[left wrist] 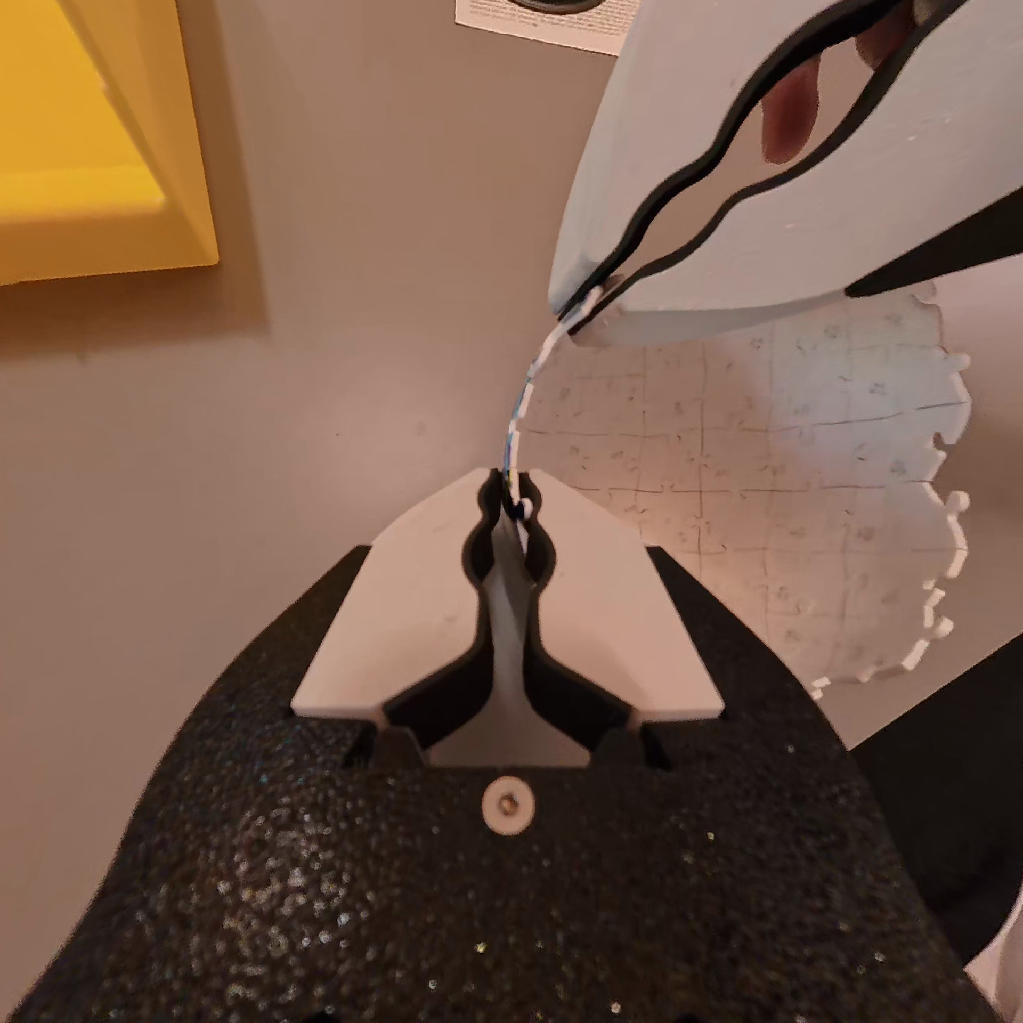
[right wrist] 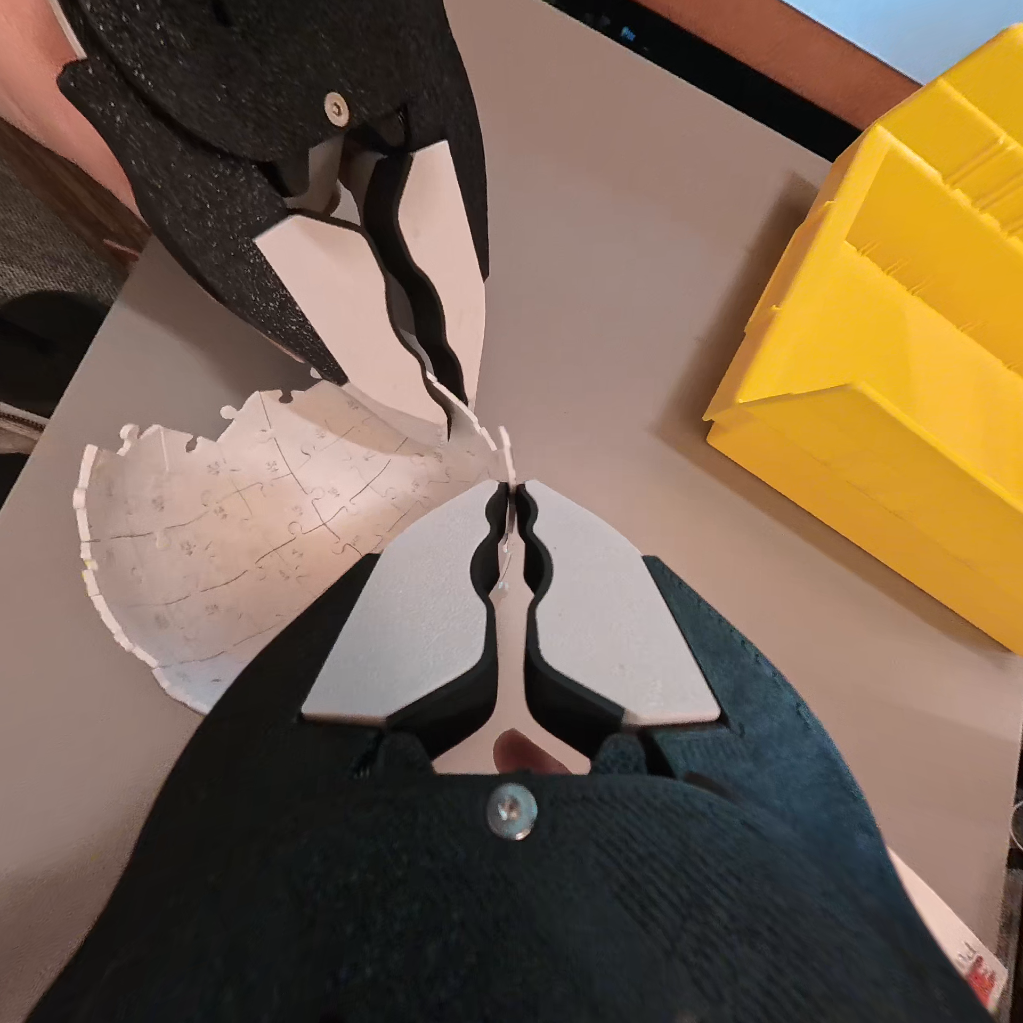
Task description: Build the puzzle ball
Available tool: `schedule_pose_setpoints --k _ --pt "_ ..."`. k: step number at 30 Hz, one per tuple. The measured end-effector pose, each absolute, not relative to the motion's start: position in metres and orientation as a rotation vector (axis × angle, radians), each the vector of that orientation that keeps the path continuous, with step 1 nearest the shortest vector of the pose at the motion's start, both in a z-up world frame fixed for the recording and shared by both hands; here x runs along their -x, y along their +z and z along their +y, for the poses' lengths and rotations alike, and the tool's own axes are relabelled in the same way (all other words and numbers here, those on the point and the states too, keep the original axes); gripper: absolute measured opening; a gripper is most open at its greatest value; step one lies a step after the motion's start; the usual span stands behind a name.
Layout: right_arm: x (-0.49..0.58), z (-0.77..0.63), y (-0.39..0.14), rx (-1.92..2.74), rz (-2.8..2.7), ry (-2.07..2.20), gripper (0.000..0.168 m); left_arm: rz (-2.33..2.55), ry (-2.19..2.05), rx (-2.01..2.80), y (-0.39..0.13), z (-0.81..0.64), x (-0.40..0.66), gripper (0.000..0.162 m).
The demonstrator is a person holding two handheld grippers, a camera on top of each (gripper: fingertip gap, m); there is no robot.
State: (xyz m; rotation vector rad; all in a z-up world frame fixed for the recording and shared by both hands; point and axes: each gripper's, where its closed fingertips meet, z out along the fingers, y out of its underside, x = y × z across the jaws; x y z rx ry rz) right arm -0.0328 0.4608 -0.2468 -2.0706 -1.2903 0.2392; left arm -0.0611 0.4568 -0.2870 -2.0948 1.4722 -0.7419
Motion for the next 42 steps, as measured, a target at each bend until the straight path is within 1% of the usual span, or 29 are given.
schedule_pose_setpoints --k 1,5,11,19,23,27,34,42 --pt "0.033 0.462 -0.247 2.072 -1.294 0.232 0.004 1.472 -0.747 2.095 -0.287 0.457 0.061 0.006" --pt "0.033 0.463 -0.248 2.062 -1.324 0.192 0.004 1.472 -0.753 2.1 -0.287 0.457 0.062 0.007" --pt "0.032 0.463 -0.253 2.077 -1.365 0.148 0.011 1.473 -0.76 2.086 -0.286 0.456 0.061 0.005" --pt "0.031 0.461 -0.261 2.07 -1.466 0.041 0.003 1.472 -0.761 2.084 -0.286 0.456 0.06 0.005" --pt "0.031 0.463 -0.26 2.068 -1.492 0.026 0.005 1.481 -0.75 2.081 -0.286 0.456 0.061 0.006" --pt "0.031 0.462 -0.26 2.06 -1.522 0.043 0.007 1.491 -0.747 2.07 -0.285 0.456 0.061 0.006" --pt "0.034 0.46 -0.26 2.083 -1.536 0.157 0.003 1.514 -0.726 2.05 -0.285 0.455 0.062 0.006" --pt "0.032 0.462 -0.263 2.138 -1.505 0.182 0.003 1.514 -0.703 2.054 -0.286 0.456 0.061 0.007"
